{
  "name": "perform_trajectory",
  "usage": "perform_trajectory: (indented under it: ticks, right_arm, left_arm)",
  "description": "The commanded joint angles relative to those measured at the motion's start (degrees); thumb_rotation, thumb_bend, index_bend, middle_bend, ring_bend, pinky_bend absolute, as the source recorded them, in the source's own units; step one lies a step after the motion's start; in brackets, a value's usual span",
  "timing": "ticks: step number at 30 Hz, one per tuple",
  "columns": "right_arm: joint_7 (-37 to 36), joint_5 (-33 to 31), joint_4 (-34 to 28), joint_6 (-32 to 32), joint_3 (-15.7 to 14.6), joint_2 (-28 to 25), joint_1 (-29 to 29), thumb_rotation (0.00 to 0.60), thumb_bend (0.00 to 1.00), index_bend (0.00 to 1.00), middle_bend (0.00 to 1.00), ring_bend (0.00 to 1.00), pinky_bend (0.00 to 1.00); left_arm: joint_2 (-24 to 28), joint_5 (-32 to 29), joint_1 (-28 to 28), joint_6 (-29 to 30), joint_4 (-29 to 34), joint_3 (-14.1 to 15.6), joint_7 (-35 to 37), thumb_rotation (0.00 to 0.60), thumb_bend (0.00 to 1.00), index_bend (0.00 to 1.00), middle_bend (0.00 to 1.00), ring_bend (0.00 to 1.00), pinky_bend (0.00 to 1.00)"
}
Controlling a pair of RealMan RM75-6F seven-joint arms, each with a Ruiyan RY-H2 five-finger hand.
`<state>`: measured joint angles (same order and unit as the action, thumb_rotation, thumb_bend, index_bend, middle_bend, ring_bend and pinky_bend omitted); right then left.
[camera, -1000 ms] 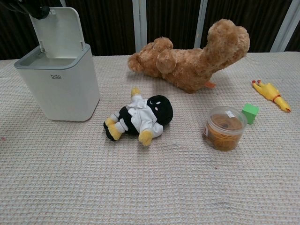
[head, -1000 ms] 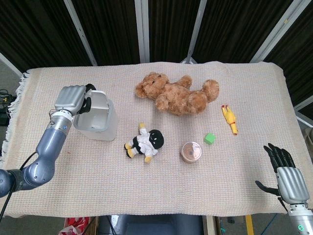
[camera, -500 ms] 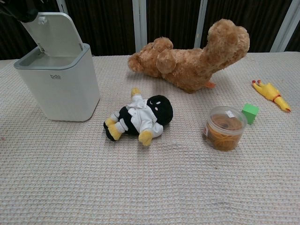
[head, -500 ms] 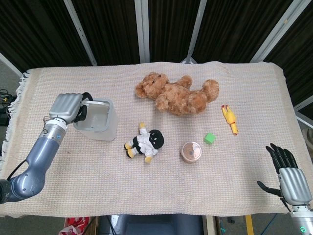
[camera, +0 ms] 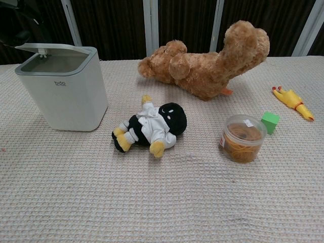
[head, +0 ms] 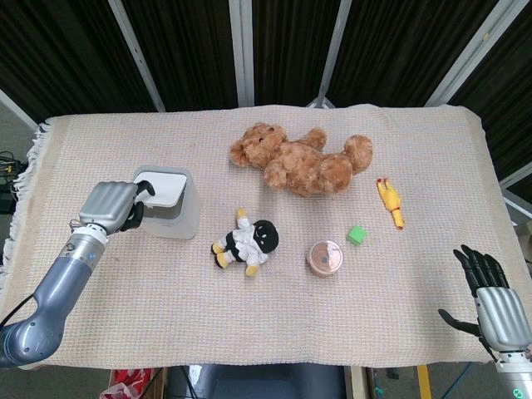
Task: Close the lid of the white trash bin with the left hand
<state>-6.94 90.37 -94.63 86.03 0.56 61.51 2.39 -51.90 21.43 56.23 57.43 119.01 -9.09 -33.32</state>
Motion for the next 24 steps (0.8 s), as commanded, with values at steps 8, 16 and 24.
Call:
perform_trajectory:
  ticks: [8,16,24]
  right_arm:
    - [0.0,-0.2,0.0,-0.1,0.1,0.0,0.0,0.600,0.19,0.00,0.00,0.00,0.00]
    - [-0.1,-0.3,0.0,-0.1,0.1,0.0,0.0,0.600,0.19,0.00,0.00,0.00,0.00]
    - [0.0,-0.3,0.0,-0.1,0.1,0.0,0.0,0.600,0.19,0.00,0.00,0.00,0.00]
  left_arm:
    - [-2.4,1.4,-0.6,1.2,-0.7,1.5,0.2,0.600,0.70,0.32,1.00,0.93,1.00]
    - [-4.5,1.4,-0.5,1.5,-2.2,2.4,-0.1,0.600,0.70,0.32,1.00,0.93,1.00]
    - [-5.7,1.4,-0.5,1.4,-3.1,3.2,-0.4,0.600,0.70,0.31,1.00,0.93,1.00]
